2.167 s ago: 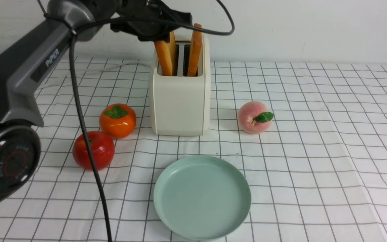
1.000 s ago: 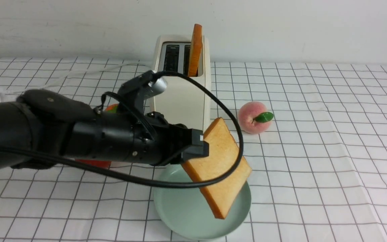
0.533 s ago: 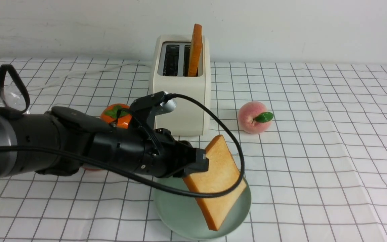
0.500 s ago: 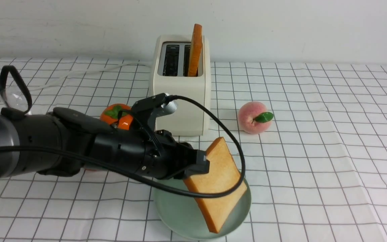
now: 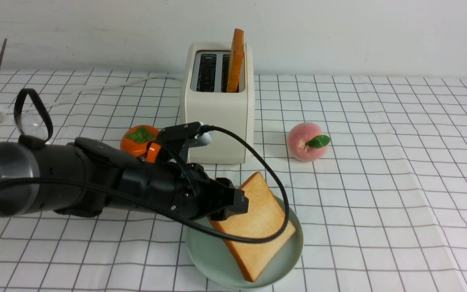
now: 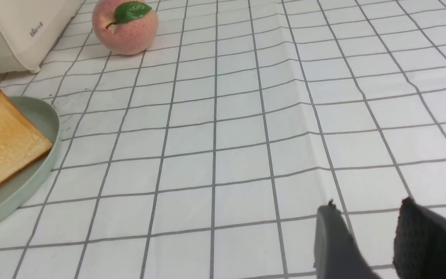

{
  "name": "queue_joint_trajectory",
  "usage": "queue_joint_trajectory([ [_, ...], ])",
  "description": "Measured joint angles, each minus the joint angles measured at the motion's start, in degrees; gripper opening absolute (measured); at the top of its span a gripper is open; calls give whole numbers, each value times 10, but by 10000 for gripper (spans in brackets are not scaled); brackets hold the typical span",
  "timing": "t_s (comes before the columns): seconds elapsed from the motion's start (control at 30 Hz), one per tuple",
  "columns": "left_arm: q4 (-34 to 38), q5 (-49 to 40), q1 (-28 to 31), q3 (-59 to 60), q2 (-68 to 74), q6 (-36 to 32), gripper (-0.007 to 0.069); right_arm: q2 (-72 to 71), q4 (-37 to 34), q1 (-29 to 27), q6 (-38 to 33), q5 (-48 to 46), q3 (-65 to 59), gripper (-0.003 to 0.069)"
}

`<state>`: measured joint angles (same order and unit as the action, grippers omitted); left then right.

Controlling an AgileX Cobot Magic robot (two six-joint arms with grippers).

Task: Take toasted bread from bread machine on white checkered table place on plate.
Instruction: 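Place the slice of bread on the plate with the left gripper, then grasp the toast slice in the toaster and pull it up out of the slot with the right gripper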

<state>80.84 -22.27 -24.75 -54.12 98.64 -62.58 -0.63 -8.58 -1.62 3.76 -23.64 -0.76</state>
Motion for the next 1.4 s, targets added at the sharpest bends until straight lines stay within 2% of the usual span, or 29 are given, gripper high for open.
queue_joint_trajectory([
  [0.17, -27, 0, 0, 0, -30, -20, 549, 0, 0, 0, 0, 0, 0, 239],
  [0.3, -54, 14, 0, 0, -84, -22, 579, 0, 0, 0, 0, 0, 0, 239],
  [0.43, -77, 28, 0, 0, -145, -23, 573, 0, 0, 0, 0, 0, 0, 239],
  [0.5, -87, 33, 0, 0, -192, -22, 536, 0, 0, 0, 0, 0, 0, 239],
  [0.57, -89, 33, 0, 0, -225, -16, 465, 0, 0, 0, 0, 0, 0, 239],
  [0.63, -90, 36, 0, 2, -266, 0, 341, 0, 0, 0, 0, 0, 0, 239],
  [0.67, -90, 40, 0, 2, -290, 10, 248, 0, 0, 0, 0, 0, 0, 239],
  [0.7, -92, 43, 0, 3, -305, 19, 200, 0, 0, 0, 0, 0, 0, 239],
  [0.73, -101, 47, 0, 3, -331, 33, 86, 0, 0, 0, 0, 0, 0, 239],
  [0.8, -117, 47, 0, 3, -360, 50, -3, 0, 0, 0, 0, 0, 0, 239],
  [0.97, -181, 40, 0, 25, -444, 115, -13, 0, 0, 0, 0, 0, 0, 239],
  [1.03, -192, 46, 0, 49, -473, 142, -13, 0, 0, 0, 0, 0, 0, 239],
  [1.2, -197, 89, 0, 131, -534, 160, -13, 0, 0, 0, 0, 0, 0, 239],
  [1.4, -144, 240, 0, 250, -611, 163, -13, 0, 4, 0, -2, 1, 0, 239],
])
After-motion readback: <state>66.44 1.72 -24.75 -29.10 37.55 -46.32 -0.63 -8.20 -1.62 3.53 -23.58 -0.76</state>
